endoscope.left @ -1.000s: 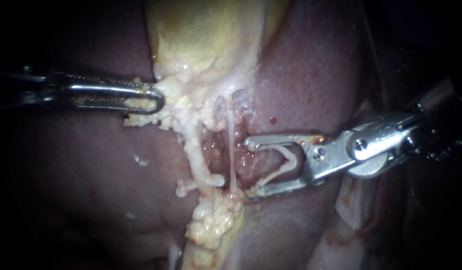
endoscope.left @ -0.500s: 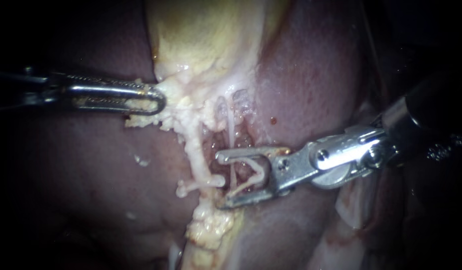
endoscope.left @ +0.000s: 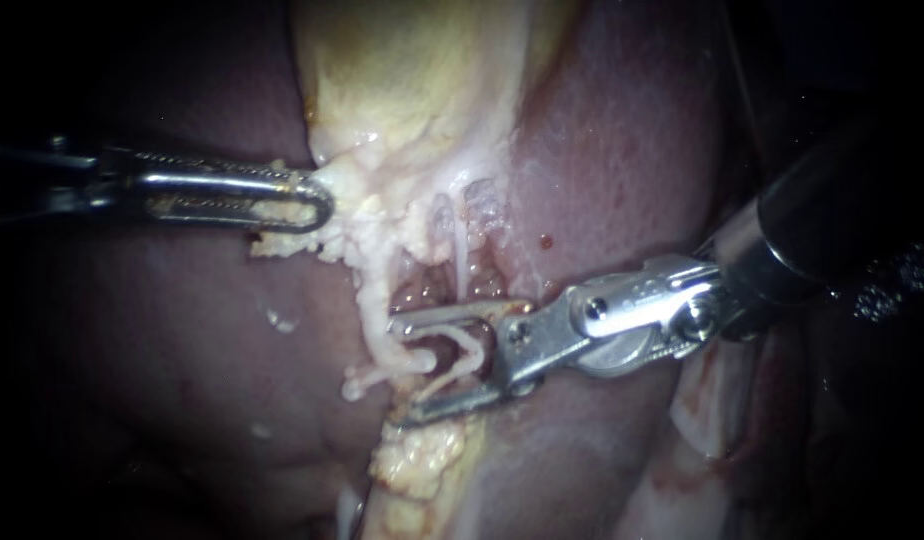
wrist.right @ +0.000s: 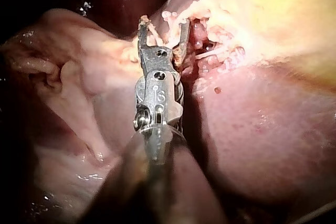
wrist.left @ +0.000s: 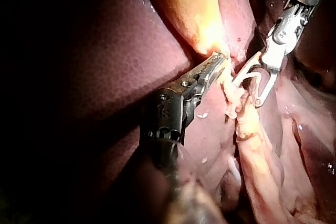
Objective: Clipping second clip left tube
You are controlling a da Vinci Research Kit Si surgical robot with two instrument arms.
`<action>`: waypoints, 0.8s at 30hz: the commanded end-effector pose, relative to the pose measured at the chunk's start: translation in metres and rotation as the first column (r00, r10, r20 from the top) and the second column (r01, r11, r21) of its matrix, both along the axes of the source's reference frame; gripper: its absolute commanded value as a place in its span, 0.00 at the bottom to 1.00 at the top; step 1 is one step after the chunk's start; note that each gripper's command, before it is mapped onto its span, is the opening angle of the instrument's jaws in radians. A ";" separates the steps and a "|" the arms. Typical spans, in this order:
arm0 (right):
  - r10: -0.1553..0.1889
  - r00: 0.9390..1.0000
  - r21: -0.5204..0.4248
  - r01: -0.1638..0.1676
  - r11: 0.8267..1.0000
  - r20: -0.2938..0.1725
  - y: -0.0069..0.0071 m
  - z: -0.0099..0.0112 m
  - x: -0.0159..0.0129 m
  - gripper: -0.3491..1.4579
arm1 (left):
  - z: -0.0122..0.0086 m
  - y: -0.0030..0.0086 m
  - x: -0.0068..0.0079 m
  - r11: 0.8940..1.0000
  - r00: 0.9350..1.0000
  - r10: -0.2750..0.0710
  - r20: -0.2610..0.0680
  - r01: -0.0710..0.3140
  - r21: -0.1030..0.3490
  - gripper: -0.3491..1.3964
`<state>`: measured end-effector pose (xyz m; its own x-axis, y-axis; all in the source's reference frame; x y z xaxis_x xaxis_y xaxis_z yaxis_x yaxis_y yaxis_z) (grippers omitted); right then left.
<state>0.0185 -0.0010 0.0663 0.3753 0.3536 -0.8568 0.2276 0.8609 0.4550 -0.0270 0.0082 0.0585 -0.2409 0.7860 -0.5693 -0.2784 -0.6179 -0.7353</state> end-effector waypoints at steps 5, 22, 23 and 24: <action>0.005 1.000 0.007 -0.005 1.000 0.007 0.0002 0.0005 0.0004 0.46 | -0.0001 -0.0001 0.0000 1.000 1.000 -0.001 0.000 0.001 0.000 0.00; 0.045 0.999 0.043 -0.045 0.998 -0.001 0.0014 0.0024 0.0012 0.46 | -0.0003 -0.0002 -0.0002 1.000 1.000 0.001 0.001 -0.001 0.001 0.00; 0.050 0.999 0.044 -0.049 0.998 -0.009 0.0014 0.0024 0.0014 0.46 | -0.0003 -0.0002 -0.0002 1.000 1.000 0.001 0.001 -0.001 0.001 0.00; 0.050 0.999 0.060 -0.049 0.997 -0.018 0.0013 0.0023 0.0016 0.46 | -0.0003 -0.0002 -0.0002 1.000 1.000 0.001 0.001 -0.001 0.001 0.00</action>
<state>0.0202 0.0003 0.0685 0.3278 0.4347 -0.8388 0.2123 0.8312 0.5138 -0.0272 0.0080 0.0582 -0.2400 0.7866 -0.5689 -0.2785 -0.6172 -0.7358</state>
